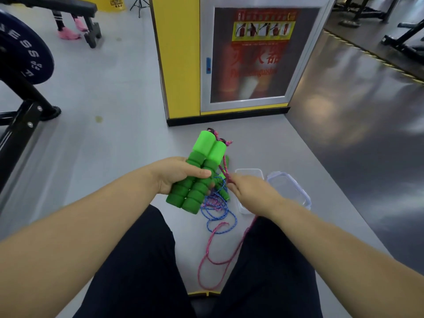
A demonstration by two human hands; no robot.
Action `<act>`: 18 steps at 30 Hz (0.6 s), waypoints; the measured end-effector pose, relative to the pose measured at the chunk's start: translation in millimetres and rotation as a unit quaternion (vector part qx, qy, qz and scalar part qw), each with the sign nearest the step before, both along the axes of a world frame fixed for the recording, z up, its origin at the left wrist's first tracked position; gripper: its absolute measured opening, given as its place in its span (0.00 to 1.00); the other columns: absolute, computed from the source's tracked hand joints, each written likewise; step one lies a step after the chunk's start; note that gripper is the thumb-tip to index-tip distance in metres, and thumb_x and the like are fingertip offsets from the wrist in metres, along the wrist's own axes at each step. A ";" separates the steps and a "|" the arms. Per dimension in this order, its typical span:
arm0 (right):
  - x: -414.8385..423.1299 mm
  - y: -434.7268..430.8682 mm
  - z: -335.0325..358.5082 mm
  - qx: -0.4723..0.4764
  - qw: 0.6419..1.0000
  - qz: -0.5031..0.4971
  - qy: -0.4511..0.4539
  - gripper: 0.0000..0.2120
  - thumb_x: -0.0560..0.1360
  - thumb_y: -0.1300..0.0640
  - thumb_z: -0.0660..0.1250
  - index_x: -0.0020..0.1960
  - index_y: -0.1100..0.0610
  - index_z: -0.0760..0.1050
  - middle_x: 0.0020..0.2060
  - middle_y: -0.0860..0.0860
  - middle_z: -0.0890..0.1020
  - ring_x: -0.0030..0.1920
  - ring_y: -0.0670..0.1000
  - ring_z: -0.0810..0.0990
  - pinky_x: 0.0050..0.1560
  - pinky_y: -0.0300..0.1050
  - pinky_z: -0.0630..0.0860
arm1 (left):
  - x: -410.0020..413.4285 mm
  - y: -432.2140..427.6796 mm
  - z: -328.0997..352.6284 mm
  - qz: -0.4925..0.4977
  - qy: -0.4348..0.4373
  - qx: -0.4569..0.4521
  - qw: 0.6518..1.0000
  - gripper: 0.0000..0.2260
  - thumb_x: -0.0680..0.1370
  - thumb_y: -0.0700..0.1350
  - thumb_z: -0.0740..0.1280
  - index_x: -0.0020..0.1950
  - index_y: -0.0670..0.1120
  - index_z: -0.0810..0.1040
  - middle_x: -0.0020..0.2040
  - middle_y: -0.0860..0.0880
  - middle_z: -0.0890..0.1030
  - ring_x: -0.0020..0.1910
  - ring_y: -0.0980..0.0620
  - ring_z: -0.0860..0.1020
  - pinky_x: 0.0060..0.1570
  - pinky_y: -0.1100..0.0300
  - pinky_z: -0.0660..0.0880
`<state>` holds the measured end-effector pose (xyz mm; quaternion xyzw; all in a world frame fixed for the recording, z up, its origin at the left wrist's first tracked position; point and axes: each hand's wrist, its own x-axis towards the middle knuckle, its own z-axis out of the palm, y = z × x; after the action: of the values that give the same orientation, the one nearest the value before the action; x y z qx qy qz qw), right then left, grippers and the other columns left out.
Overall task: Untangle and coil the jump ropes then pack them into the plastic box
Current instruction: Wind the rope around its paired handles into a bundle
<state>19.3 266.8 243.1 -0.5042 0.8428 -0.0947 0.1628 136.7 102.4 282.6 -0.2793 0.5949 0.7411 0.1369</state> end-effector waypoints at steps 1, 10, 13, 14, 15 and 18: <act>3.6 -1.6 6.2 0.029 0.999 0.030 0.034 0.14 0.81 0.51 0.51 0.55 0.59 0.68 0.51 0.60 0.78 0.52 0.61 0.76 0.49 0.54 0.73 | -1.9 -0.8 -2.8 0.004 -0.023 -0.061 0.998 0.04 0.75 0.38 0.67 0.49 0.42 0.79 0.40 0.44 0.84 0.36 0.47 0.82 0.39 0.54 0.81; 14.1 -22.3 60.8 0.141 0.951 0.214 0.172 0.14 0.81 0.50 0.54 0.57 0.56 0.73 0.50 0.55 0.79 0.49 0.56 0.76 0.38 0.44 0.65 | -18.0 14.3 -2.7 -0.254 -0.165 -0.702 0.645 0.08 0.76 0.43 0.62 0.53 0.45 0.76 0.49 0.47 0.79 0.48 0.46 0.78 0.40 0.57 0.71; 16.3 -29.4 68.8 0.087 0.963 0.216 0.140 0.14 0.79 0.47 0.56 0.56 0.52 0.76 0.47 0.51 0.80 0.47 0.54 0.76 0.38 0.43 0.65 | -22.9 18.7 -7.1 -0.266 -0.180 -0.714 0.622 0.08 0.76 0.39 0.60 0.53 0.44 0.76 0.48 0.47 0.78 0.47 0.45 0.78 0.40 0.58 0.70; 16.3 -31.3 70.3 0.070 0.967 0.213 0.125 0.14 0.79 0.47 0.56 0.55 0.51 0.77 0.47 0.50 0.80 0.46 0.53 0.76 0.38 0.42 0.66 | -24.6 17.2 -7.2 -0.255 -0.175 -0.708 0.635 0.08 0.76 0.40 0.60 0.53 0.43 0.76 0.47 0.47 0.78 0.46 0.45 0.78 0.40 0.58 0.70; 15.6 -32.7 70.5 0.053 0.970 0.211 0.107 0.14 0.79 0.47 0.57 0.55 0.51 0.77 0.46 0.49 0.80 0.45 0.51 0.75 0.39 0.43 0.67 | -26.4 13.8 -5.6 -0.234 -0.168 -0.696 0.657 0.08 0.76 0.41 0.61 0.52 0.43 0.76 0.46 0.46 0.79 0.46 0.45 0.78 0.40 0.58 0.71; 14.7 -31.9 65.9 0.005 0.983 0.178 0.039 0.14 0.80 0.48 0.57 0.51 0.55 0.77 0.40 0.48 0.77 0.39 0.50 0.71 0.39 0.44 0.64 | -30.2 -11.6 10.0 -0.110 -0.125 -0.520 0.838 0.09 0.74 0.45 0.68 0.50 0.41 0.78 0.44 0.44 0.81 0.41 0.44 0.80 0.41 0.56 0.77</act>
<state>34.0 234.8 308.9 -0.6484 0.7458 -0.0402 0.1471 106.5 90.8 292.6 -0.3328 0.8971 0.2619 0.1255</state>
